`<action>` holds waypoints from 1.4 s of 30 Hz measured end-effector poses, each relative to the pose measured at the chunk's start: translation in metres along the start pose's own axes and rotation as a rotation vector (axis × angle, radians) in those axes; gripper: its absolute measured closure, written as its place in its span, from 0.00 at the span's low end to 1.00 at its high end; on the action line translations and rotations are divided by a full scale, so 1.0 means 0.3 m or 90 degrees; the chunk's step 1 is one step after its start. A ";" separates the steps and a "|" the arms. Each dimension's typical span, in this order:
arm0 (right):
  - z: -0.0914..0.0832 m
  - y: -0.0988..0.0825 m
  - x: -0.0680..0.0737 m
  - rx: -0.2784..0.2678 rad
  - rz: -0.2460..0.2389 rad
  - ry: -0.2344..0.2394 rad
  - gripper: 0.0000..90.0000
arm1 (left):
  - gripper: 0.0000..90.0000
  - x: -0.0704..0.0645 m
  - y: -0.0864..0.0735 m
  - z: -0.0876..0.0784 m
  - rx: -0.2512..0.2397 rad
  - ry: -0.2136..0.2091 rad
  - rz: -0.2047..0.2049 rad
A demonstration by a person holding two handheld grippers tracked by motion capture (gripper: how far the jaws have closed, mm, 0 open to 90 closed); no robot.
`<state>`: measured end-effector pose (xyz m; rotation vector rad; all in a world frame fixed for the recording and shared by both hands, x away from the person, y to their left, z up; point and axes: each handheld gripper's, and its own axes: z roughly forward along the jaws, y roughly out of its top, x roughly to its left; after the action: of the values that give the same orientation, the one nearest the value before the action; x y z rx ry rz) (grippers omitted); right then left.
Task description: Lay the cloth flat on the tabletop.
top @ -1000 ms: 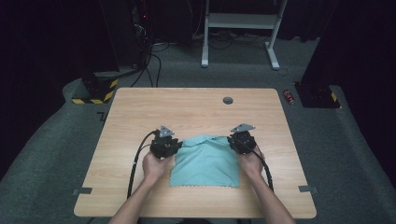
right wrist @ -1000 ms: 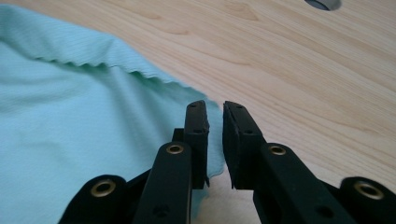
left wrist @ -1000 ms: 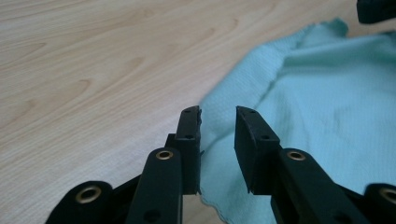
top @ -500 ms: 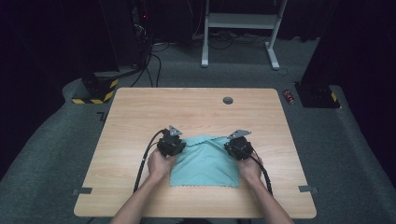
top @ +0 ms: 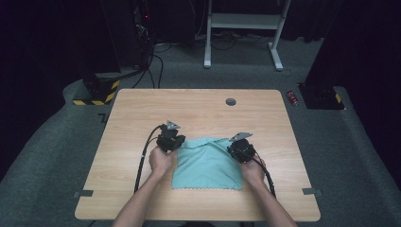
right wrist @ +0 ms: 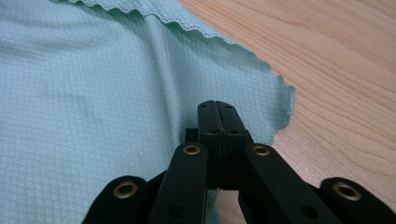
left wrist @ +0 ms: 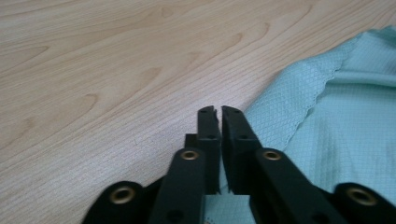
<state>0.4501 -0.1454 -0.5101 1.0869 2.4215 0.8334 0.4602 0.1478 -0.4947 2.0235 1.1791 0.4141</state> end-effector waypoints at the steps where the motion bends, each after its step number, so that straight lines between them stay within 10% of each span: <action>1: 0.000 0.000 0.000 -0.001 0.000 0.000 1.00 | 0.89 -0.009 -0.005 -0.009 -0.003 -0.005 0.014; 9: 0.000 -0.006 0.001 -0.008 0.003 -0.001 1.00 | 0.86 -0.099 -0.054 -0.002 0.041 -0.027 0.112; 21: -0.001 -0.008 0.002 -0.009 -0.001 0.000 1.00 | 0.64 -0.088 -0.036 0.083 0.018 0.043 0.056; 32: -0.001 -0.010 0.002 -0.012 -0.006 -0.002 1.00 | 0.96 -0.066 -0.005 0.103 0.034 0.029 0.064; 42: 0.000 -0.008 -0.006 -0.010 0.002 0.007 1.00 | 0.97 0.016 0.073 0.060 0.002 0.024 0.011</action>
<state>0.4498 -0.1480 -0.5115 1.0836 2.4186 0.8615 0.4868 0.1374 -0.4911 2.0381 1.1868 0.4603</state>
